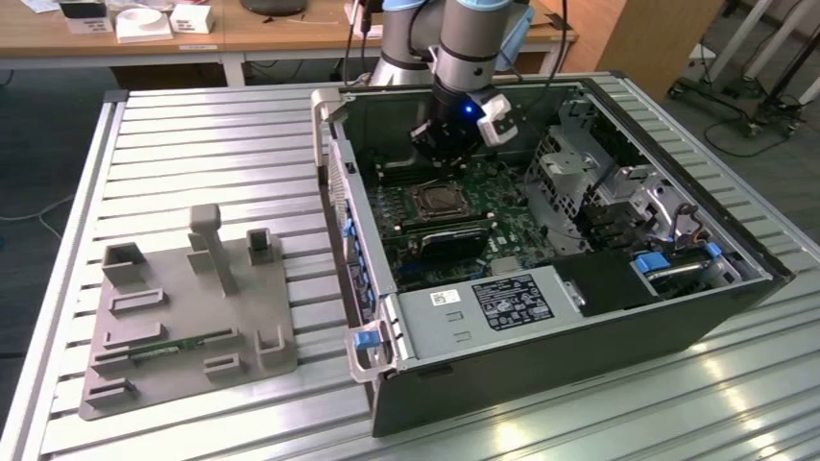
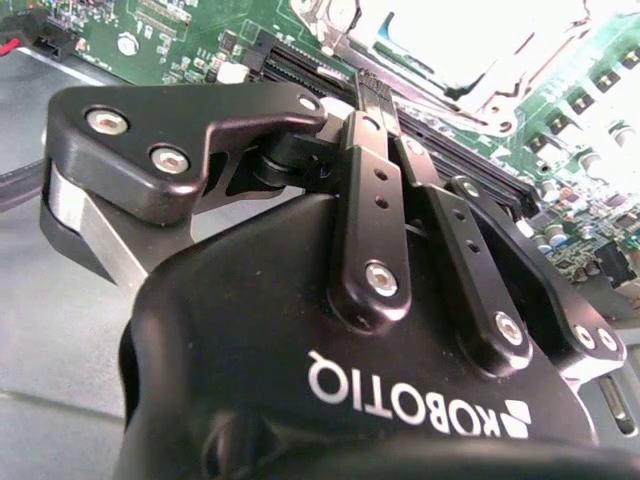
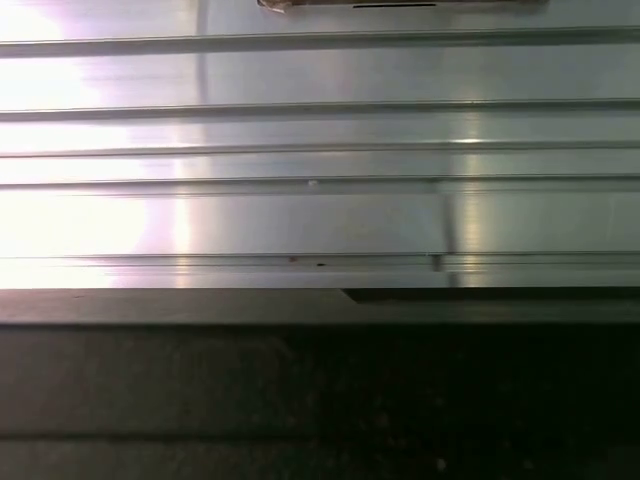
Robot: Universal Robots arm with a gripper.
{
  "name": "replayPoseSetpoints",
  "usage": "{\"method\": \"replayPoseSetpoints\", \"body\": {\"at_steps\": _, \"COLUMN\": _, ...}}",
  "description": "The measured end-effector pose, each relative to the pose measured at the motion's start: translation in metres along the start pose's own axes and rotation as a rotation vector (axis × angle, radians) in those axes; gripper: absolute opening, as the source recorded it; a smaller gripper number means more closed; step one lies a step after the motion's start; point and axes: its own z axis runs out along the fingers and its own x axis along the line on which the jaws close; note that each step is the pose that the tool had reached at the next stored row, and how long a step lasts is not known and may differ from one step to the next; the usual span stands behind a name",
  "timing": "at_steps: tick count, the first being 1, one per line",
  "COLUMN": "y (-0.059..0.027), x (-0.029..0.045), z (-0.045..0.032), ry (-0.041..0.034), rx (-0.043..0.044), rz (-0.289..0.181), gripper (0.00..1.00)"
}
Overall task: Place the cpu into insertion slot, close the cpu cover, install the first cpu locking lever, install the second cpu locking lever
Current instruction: 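Install the first cpu locking lever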
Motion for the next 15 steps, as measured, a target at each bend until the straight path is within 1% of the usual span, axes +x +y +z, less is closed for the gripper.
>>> {"method": "replayPoseSetpoints", "body": {"at_steps": 15, "y": -0.0001, "x": -0.0002, "z": 0.001, "ry": -0.0001, "rx": 0.0, "rz": 0.0, "gripper": 0.1}}
